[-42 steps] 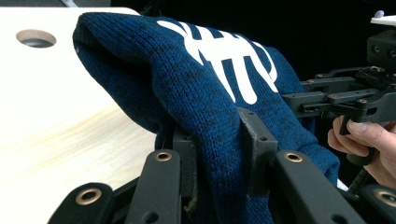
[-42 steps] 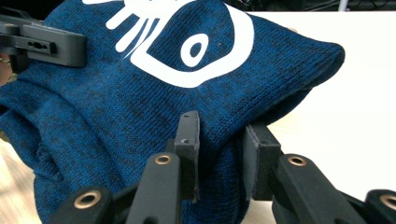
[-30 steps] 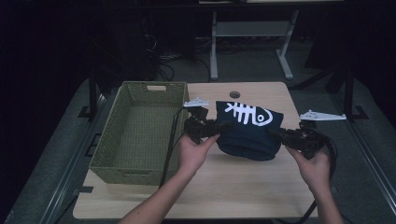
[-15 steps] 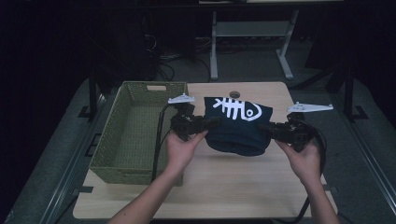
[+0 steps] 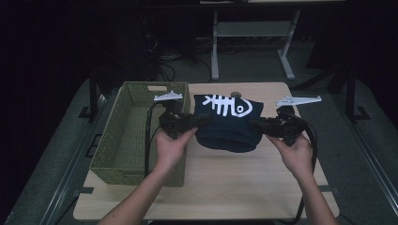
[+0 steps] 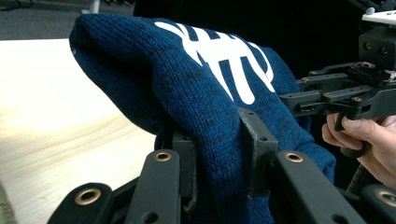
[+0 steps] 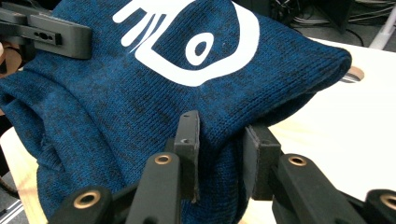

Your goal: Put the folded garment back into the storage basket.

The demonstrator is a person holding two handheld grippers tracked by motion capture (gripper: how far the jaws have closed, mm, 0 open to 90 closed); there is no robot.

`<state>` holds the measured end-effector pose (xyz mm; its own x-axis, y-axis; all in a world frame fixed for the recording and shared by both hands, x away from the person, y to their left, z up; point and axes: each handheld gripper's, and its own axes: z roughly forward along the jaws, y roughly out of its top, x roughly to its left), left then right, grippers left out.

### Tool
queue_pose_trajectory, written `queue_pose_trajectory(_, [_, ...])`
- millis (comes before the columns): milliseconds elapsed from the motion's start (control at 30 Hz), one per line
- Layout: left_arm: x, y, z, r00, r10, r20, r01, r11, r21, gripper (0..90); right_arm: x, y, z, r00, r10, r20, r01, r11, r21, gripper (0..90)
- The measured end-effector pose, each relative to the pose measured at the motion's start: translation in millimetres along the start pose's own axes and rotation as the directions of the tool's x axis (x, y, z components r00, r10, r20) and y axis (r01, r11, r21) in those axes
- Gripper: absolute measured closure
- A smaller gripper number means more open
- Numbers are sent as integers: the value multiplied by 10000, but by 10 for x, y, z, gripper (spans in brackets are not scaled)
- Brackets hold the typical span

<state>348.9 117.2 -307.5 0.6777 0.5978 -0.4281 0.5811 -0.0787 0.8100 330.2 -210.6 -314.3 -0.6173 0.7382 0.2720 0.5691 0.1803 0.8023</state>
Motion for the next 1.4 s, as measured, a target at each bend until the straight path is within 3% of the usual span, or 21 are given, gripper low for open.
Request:
queue_pose_trajectory(133, [24, 9, -83, 9999, 16, -111, -18, 9998, -204, 701, 31, 44, 37, 9999, -74, -87, 74, 10000, 7, 700])
queue_pose_trajectory(567, [116, 45, -289, 9989, 87, -457, -97, 9997, -237, 702, 151, 188, 212, 9989, -334, -340, 337, 9994, 91, 700])
queue_pose_trajectory(1400, [368, 38, -768, 9932, -259, -1139, 184, 9976, -668, 698, 492, 507, 614, 9941, -823, -711, 849, 9958, 350, 698])
